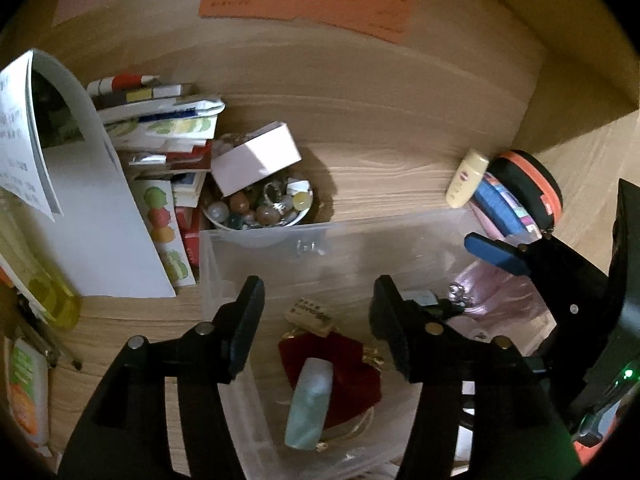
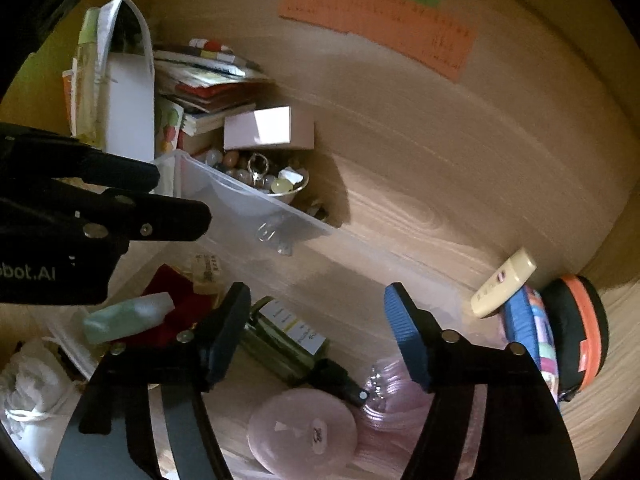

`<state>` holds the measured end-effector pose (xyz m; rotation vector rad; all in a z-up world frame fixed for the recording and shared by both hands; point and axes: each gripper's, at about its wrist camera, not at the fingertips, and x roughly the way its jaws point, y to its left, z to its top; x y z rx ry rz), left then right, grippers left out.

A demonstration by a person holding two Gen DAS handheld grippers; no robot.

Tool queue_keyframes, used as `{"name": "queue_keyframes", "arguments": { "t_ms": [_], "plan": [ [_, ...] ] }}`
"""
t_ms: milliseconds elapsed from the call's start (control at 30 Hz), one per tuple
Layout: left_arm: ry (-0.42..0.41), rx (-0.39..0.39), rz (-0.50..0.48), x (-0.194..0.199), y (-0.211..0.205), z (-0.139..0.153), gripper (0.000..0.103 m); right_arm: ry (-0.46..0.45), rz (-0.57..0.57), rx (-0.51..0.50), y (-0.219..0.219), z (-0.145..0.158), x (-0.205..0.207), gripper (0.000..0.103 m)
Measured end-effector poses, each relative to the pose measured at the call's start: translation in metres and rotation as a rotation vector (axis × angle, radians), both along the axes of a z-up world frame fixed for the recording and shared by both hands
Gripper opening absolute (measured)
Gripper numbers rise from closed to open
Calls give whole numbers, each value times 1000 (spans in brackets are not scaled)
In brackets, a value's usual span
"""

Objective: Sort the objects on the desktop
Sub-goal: 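Lift both open tools away from the clear box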

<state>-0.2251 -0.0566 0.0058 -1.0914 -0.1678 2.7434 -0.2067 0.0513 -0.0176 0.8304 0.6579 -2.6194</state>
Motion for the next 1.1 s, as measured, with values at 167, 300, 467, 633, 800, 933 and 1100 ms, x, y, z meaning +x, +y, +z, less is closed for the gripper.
{"name": "queue_keyframes", "arguments": {
  "t_ms": [167,300,467,633,800,933,1100],
  "plan": [
    [33,1,-6,11,2,14,64,54,1,40,-1,13,15,77],
    [78,-13,11,25,1,28,73,116,-1,53,6,24,35,85],
    [91,-14,21,45,1,38,86,120,-19,30,20,33,55,86],
    [106,-57,22,74,7,42,89,115,-42,-11,32,37,74,90],
    [101,-66,35,104,4,38,90,96,-63,-53,43,36,92,92],
    [95,-74,59,126,-4,30,95,87,-69,-80,51,33,113,92],
    [80,-87,73,147,-12,19,95,66,-71,-111,59,26,132,93]
  ]
}}
